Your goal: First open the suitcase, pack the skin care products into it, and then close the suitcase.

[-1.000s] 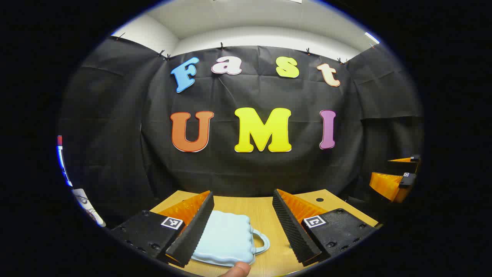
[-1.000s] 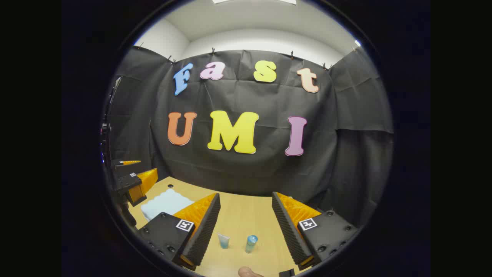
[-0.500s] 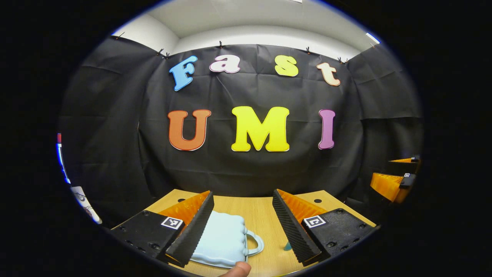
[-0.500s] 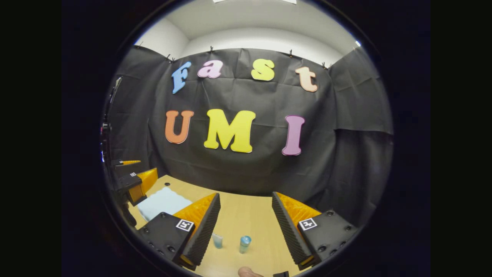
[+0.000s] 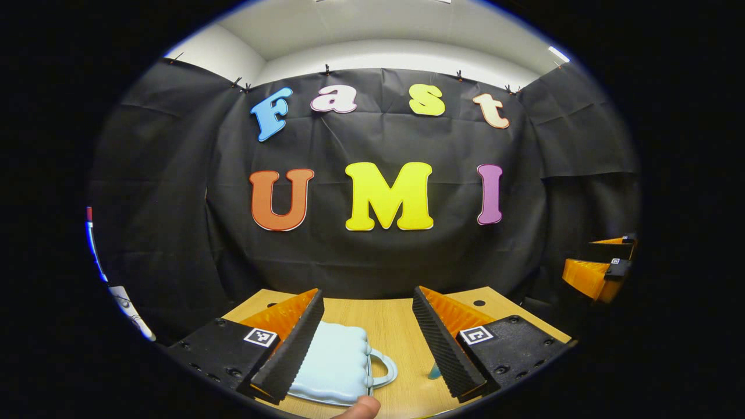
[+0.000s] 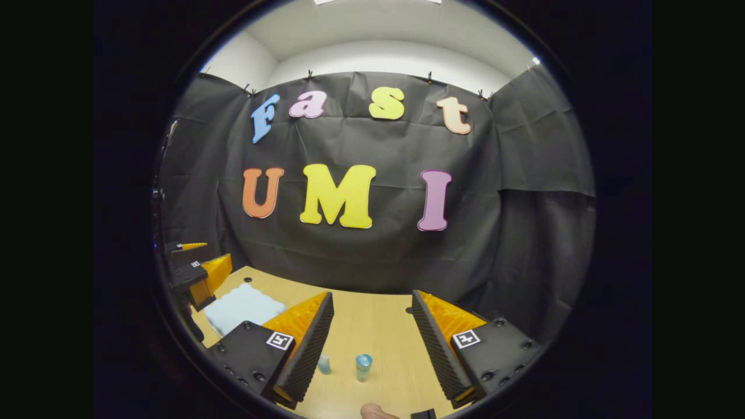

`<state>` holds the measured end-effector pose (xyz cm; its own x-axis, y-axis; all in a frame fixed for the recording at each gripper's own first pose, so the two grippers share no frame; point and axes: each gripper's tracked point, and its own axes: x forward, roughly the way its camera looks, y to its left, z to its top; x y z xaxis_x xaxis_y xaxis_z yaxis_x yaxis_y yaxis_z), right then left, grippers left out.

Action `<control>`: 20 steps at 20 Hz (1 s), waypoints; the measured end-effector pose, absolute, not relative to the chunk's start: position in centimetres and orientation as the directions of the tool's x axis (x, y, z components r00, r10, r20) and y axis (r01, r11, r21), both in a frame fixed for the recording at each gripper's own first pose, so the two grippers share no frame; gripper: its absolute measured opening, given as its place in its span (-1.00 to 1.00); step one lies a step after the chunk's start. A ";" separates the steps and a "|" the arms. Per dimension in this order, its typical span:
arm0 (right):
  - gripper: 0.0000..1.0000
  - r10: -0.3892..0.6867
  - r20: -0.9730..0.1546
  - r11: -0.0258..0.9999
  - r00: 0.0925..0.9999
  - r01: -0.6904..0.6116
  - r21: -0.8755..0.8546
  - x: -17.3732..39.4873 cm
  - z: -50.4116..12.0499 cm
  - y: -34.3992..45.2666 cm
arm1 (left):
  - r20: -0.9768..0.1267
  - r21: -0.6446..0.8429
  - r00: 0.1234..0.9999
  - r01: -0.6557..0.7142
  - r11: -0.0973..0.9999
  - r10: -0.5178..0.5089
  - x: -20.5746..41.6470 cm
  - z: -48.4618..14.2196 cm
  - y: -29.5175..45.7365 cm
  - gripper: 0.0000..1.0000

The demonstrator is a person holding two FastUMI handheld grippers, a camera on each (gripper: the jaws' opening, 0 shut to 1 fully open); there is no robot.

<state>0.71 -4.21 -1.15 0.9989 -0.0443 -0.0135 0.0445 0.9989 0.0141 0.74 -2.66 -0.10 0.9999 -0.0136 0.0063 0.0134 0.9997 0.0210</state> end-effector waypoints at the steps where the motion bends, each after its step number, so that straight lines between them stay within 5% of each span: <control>1: 0.60 -0.048 -0.012 0.999 0.999 0.048 0.010 0.7 -1.2 -4.4 | 0.008 0.029 1.000 0.011 1.000 -0.011 0.8 -0.3 -2.7 0.95; 11: 0.60 -0.172 -0.069 0.985 0.983 0.171 -0.028 0.2 -4.3 -9.4 | -0.150 0.484 0.988 0.096 0.870 -0.026 2.5 -12.4 -2.5 0.96; 20: 0.60 -0.307 -0.142 0.950 0.941 0.312 0.019 0.0 -7.2 -15.7 | -0.295 0.881 0.952 0.302 0.364 -0.076 3.6 -23.7 -5.6 0.93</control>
